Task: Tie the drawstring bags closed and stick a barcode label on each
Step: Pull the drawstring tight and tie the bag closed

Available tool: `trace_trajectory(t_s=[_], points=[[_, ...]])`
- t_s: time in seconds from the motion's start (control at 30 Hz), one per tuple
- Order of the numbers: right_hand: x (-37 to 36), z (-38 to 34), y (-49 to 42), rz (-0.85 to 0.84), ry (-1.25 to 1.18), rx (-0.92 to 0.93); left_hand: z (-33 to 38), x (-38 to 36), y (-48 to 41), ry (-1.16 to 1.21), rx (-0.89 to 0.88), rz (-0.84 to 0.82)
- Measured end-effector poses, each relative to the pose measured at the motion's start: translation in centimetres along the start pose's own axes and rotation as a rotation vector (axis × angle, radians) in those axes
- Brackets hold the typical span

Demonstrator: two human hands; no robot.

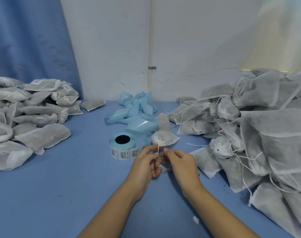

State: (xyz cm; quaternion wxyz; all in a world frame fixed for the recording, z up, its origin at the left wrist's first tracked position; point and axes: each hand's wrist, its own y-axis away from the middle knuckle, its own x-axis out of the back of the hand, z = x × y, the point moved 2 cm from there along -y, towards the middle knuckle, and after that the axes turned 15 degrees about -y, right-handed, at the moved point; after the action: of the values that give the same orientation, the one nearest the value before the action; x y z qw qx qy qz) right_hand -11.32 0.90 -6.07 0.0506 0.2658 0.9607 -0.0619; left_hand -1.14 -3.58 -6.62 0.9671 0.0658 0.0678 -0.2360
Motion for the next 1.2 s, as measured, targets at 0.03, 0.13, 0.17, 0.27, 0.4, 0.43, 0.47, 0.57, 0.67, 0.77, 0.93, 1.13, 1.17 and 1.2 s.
trace_trajectory(t_s=[0.03, 0.13, 0.17, 0.27, 0.4, 0.43, 0.47, 0.57, 0.67, 0.77, 0.93, 1.13, 1.17, 1.2], points=[[-0.2, -0.2, 0.2, -0.053, -0.086, -0.051, 0.0, 0.0, 0.0, -0.03, -0.002, -0.01], [-0.5, -0.5, 0.4, -0.124, -0.242, -0.141, 0.0, 0.0, 0.1, -0.121, -0.016, -0.048], [-0.4, -0.5, 0.3, -0.108, -0.265, -0.158, 0.0, 0.0, 0.2, -0.147, -0.026, -0.066], [0.0, -0.6, -0.2, -0.052, -0.334, -0.218, 0.2, -0.3, 0.3, -0.213, -0.048, -0.104], [0.5, -0.4, -1.1, 0.043, -0.479, -0.341, 0.4, -0.4, 0.1, -0.308, -0.015, -0.16], [0.6, -0.4, -1.2, 0.067, -0.523, -0.361, 0.5, -0.5, 0.1, -0.326, -0.005, -0.174], [0.7, -0.4, -1.4, 0.08, -0.555, -0.374, 0.5, -0.6, 0.1, -0.338, 0.006, -0.183], [0.9, -0.3, -1.3, 0.064, -0.615, -0.386, 0.4, -1.0, 0.1, -0.393, -0.007, -0.145], [1.1, -0.6, -1.1, 0.01, -0.703, -0.386, -0.1, -0.5, 0.5, -0.661, -0.155, 0.074], [1.5, -0.7, -1.1, -0.036, -0.678, -0.345, -0.1, 0.5, 1.1, -1.133, -0.408, 0.254], [1.9, -0.6, -0.5, 0.037, 0.305, 0.189, 1.1, 0.3, 1.8, -1.526, -0.598, 0.407], [1.2, -0.6, 0.2, 0.009, 0.749, 0.392, 1.2, -0.4, 2.2, -1.389, -0.773, 0.406], [1.2, -0.7, 0.3, 0.005, 0.789, 0.401, 0.9, -0.6, 2.1, -1.351, -0.786, 0.385], [1.2, -0.7, 0.4, 0.002, 0.809, 0.409, 0.6, -0.8, 1.9, -1.324, -0.805, 0.361]])
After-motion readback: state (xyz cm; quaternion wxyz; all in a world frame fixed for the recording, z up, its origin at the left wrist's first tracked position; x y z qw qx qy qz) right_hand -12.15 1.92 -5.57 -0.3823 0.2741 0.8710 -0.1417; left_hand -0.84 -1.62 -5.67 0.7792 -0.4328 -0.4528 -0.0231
